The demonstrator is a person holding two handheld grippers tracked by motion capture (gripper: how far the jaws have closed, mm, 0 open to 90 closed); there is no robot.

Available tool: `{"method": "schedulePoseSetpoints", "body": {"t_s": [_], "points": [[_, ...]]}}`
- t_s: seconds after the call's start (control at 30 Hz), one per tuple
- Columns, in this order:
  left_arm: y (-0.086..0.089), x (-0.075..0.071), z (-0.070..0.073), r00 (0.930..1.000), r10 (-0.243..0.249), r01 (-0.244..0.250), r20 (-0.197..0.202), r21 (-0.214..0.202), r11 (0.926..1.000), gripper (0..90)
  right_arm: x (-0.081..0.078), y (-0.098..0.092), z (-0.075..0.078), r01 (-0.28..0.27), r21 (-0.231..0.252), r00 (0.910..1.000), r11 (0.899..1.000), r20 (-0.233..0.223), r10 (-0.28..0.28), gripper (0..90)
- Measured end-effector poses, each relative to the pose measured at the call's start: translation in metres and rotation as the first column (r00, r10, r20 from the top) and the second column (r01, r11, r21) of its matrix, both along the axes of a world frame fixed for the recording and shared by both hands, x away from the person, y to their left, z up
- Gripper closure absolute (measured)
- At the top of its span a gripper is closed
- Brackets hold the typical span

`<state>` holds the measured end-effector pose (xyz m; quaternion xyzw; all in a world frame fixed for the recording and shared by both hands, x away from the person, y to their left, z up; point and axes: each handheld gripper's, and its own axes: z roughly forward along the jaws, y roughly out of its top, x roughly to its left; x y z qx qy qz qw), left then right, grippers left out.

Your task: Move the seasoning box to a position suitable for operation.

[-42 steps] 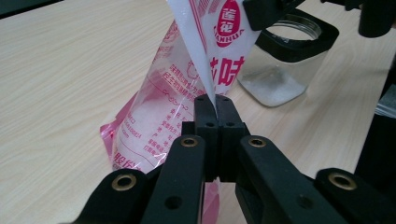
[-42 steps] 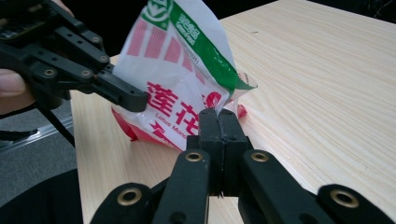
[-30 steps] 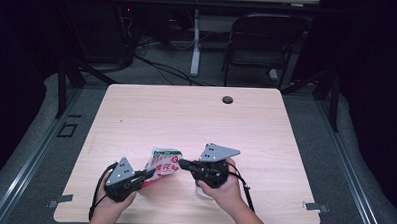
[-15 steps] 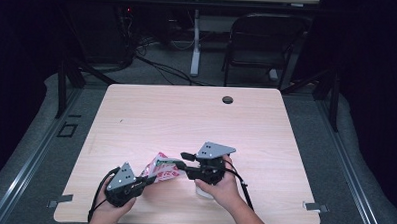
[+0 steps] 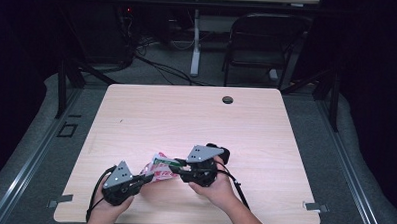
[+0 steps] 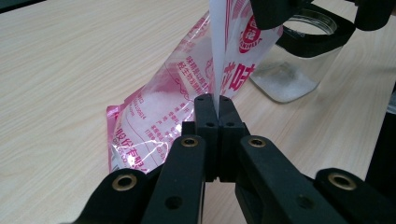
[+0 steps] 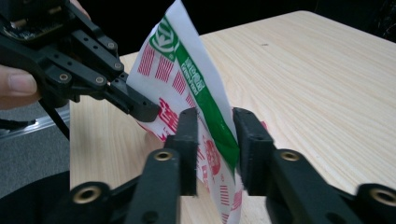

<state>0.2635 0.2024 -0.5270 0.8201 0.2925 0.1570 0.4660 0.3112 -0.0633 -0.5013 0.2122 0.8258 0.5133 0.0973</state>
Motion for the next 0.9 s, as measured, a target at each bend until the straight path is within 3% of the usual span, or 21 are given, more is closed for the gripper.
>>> {"method": "schedulePoseSetpoints", "body": {"t_s": [0.23,0.57,0.8,0.9], "points": [[-0.002,0.001,-0.001,1.0000,0.006,-0.006,-0.004,0.002,1.0000,90.0,-0.001,0.000,-0.001,-0.011,-0.025,0.9993,1.000,-0.037,0.011,88.5],[-0.003,0.000,0.000,0.9997,0.017,-0.018,0.014,0.010,0.9998,90.0,-0.004,0.002,0.000,0.016,-0.013,0.9986,1.000,-0.051,-0.017,90.0],[-0.005,-0.001,0.009,0.9985,0.025,-0.024,0.049,-0.022,0.9995,90.0,-0.010,0.000,0.009,0.055,0.032,0.9985,0.998,-0.007,-0.055,90.0],[-0.007,-0.006,0.018,0.9957,0.031,-0.028,0.087,-0.034,0.9990,90.0,-0.014,-0.003,0.019,0.067,0.065,0.9975,0.996,0.017,-0.068,90.0]]}}
